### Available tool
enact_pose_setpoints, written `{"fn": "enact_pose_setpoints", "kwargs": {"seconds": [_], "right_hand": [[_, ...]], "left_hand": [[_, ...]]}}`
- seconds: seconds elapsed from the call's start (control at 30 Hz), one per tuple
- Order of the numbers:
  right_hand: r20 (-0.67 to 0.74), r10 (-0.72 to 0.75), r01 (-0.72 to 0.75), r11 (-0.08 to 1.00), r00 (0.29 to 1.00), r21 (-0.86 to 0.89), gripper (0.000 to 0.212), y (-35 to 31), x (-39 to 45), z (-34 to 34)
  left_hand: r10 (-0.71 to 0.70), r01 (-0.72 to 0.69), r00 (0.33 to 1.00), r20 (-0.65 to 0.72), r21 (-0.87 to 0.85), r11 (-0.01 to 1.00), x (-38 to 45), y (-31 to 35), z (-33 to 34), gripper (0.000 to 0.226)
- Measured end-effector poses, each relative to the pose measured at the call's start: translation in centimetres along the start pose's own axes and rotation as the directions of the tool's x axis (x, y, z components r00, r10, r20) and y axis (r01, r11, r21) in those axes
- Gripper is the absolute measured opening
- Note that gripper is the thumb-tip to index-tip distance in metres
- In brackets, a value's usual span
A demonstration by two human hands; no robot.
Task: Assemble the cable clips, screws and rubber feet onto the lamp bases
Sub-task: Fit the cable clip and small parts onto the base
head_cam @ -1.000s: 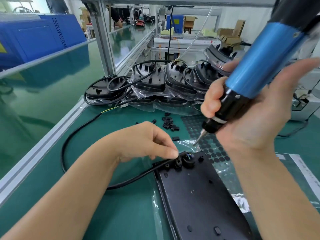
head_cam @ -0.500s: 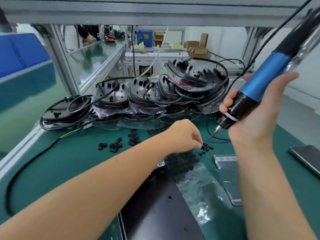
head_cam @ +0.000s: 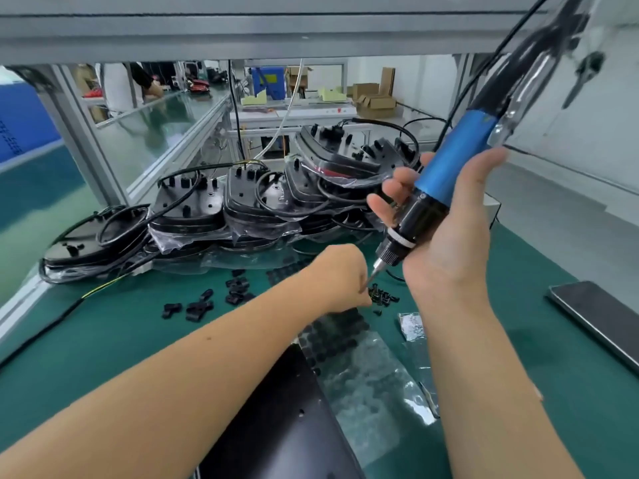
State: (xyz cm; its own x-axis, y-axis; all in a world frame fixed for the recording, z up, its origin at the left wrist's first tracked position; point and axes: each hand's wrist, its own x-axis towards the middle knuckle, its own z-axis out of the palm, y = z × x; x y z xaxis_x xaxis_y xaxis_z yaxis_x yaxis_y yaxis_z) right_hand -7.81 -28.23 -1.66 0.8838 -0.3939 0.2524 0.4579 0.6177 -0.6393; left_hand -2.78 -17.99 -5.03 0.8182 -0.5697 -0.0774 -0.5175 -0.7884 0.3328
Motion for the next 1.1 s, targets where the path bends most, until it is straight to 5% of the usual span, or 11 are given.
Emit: {"fn": "enact_pose_setpoints", "kwargs": {"seconds": [0.13,0.37,0.5,0.8,1.1], "right_hand": [[0.085,0.006,-0.011,0.998,0.996,0.054,0.042,0.4,-0.5,0.1],[0.02,0.05,-0.052,0.996,0.999,0.072,0.044,1.5,-1.2,1.5],[0.122,0.188,-0.214,0.942,0.975,0.257,0.042,2.2,-1.6,1.9],[0.199,0.196,-0.224,0.965,0.96,0.134,0.068,3.7,-2.8,3.1],[0.331,0.164,-0.26,0.927,0.93,0.272,0.048,4.7,-3.5,3.4]], "left_hand": [[-0.11,0.092,0.992,-0.067,-0.226,0.97,-2.5,-2.9,-3.1,0.014],[-0.227,0.056,0.961,-0.158,-0.693,0.718,-8.9,-7.1,-3.5,0.012],[-0.251,0.037,0.947,-0.2,-0.708,0.705,-11.0,-7.9,-2.7,0.02],[-0.33,-0.016,0.918,-0.221,-0.85,0.526,-13.9,-8.2,-1.7,0.032],[-0.283,-0.054,0.911,-0.299,-0.768,0.638,-16.1,-9.1,-0.5,0.026]]}}
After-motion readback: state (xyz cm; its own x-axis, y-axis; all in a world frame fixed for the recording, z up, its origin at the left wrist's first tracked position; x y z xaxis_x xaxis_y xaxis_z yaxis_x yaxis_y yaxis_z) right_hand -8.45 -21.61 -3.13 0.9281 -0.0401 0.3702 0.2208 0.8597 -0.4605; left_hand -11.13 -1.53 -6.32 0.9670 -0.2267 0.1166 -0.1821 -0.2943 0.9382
